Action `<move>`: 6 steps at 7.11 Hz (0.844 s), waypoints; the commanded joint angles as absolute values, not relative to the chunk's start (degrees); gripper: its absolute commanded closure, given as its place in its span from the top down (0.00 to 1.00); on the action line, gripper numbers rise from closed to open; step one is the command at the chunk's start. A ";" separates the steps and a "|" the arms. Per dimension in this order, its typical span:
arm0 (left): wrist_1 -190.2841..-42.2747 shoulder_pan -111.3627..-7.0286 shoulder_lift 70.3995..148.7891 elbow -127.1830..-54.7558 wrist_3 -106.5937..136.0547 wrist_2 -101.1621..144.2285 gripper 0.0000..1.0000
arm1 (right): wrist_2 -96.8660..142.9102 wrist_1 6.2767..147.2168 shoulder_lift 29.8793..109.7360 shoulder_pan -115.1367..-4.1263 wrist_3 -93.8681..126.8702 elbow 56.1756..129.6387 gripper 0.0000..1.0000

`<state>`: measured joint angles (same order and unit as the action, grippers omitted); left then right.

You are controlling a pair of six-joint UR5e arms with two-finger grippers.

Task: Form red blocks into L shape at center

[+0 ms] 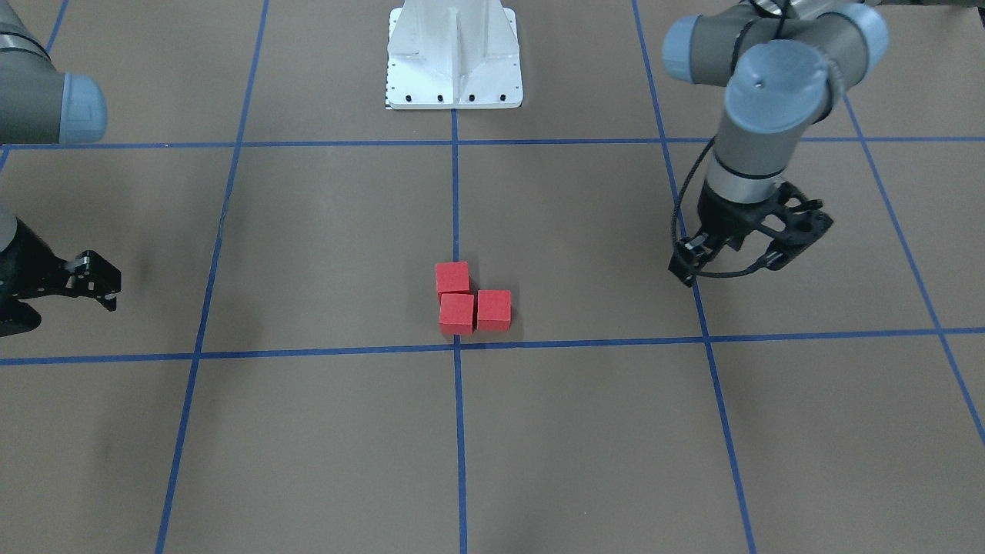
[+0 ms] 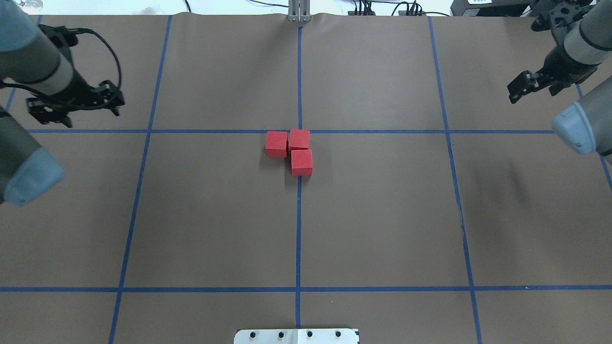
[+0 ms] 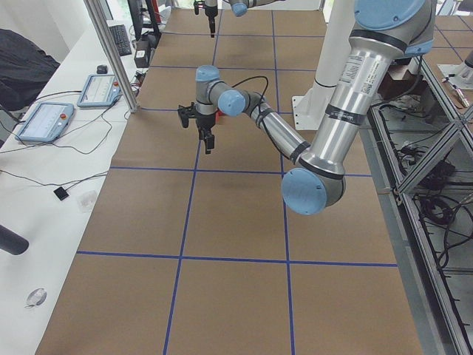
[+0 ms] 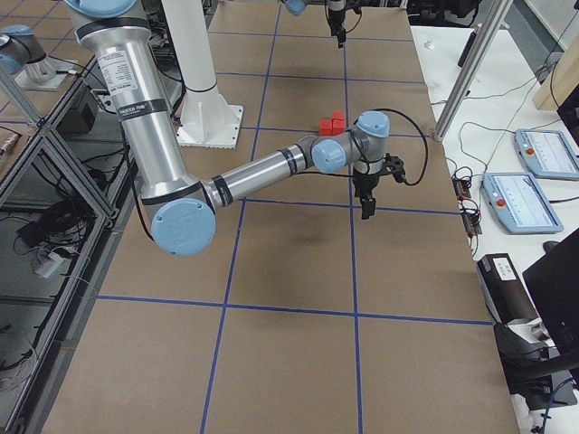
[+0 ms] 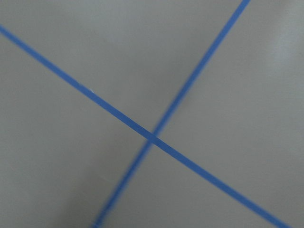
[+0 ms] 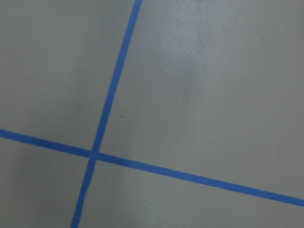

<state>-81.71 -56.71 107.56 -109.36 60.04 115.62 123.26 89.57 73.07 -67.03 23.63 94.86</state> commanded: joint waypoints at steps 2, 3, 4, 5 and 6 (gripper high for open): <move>-82.35 -73.79 97.15 -109.52 20.87 125.14 1.00 | 134.50 89.47 76.81 -79.49 13.83 89.41 0.99; -82.35 -78.53 95.73 -107.60 11.35 126.11 1.00 | 137.17 89.47 78.21 -83.28 9.01 87.38 0.99; -82.35 -83.01 95.10 -104.71 2.72 128.21 1.00 | 137.37 89.47 80.22 -85.84 3.40 86.93 0.99; -82.44 -85.67 93.27 -103.55 -2.93 129.36 1.00 | 137.63 89.56 81.72 -87.70 2.47 86.92 0.99; -82.53 -86.82 92.90 -102.84 -3.34 129.29 1.00 | 137.64 89.47 83.65 -89.11 2.37 87.45 0.99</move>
